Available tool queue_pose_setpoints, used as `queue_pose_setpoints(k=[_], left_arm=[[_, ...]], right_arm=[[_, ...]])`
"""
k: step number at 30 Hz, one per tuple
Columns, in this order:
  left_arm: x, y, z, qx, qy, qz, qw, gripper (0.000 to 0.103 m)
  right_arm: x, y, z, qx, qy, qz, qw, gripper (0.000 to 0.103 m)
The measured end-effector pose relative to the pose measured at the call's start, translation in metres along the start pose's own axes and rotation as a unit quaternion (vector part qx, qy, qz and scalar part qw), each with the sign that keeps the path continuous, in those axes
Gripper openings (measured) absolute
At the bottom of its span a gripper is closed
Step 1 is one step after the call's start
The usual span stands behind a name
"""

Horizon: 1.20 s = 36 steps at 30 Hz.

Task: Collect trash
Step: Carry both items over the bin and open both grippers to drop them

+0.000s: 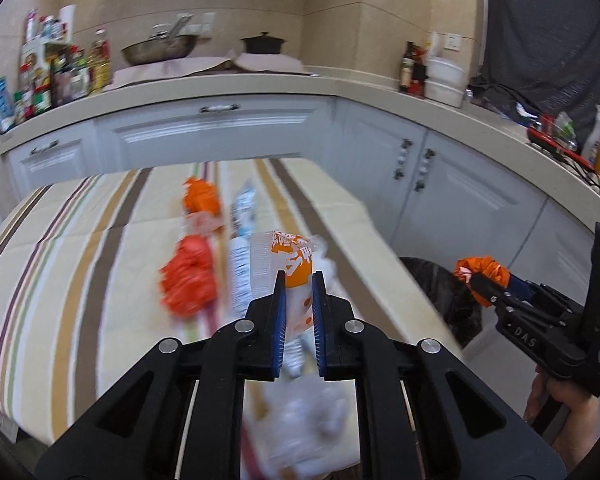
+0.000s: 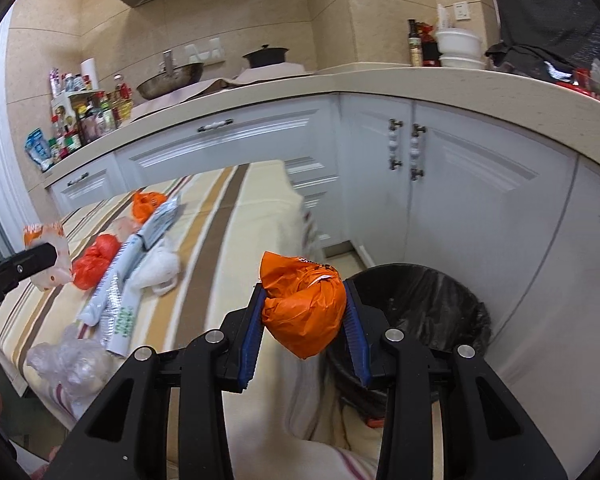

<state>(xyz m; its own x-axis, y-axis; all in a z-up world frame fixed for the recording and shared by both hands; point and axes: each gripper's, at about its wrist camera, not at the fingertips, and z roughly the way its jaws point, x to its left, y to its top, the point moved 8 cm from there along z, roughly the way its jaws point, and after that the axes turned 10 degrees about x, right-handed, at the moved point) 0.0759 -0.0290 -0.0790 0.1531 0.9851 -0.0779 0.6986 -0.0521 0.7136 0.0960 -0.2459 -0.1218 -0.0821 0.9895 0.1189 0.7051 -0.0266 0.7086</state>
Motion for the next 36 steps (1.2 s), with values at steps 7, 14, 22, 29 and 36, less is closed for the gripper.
queue_pose_setpoints(k=[7, 14, 22, 29, 36], left_arm=[[-0.076, 0.019, 0.038, 0.01, -0.032, 0.049, 0.9982, 0.012], [-0.136, 0.034, 0.077, 0.017, -0.047, 0.079, 0.9956, 0.012], [-0.181, 0.044, 0.133, 0.044, -0.045, 0.09, 0.994, 0.012], [-0.194, 0.049, 0.181, 0.083, -0.037, 0.076, 0.993, 0.042], [-0.189, 0.048, 0.177, 0.076, -0.027, 0.064, 0.9947, 0.052]], right_arm=[[-0.045, 0.004, -0.004, -0.008, -0.032, 0.021, 0.999, 0.038], [-0.083, 0.01, 0.005, -0.012, -0.057, 0.034, 0.998, 0.038], [-0.117, 0.016, 0.027, -0.005, -0.071, 0.048, 0.996, 0.038], [-0.14, 0.022, 0.064, 0.005, -0.066, 0.076, 0.995, 0.053], [-0.145, 0.022, 0.064, 0.004, -0.074, 0.084, 0.994, 0.055]])
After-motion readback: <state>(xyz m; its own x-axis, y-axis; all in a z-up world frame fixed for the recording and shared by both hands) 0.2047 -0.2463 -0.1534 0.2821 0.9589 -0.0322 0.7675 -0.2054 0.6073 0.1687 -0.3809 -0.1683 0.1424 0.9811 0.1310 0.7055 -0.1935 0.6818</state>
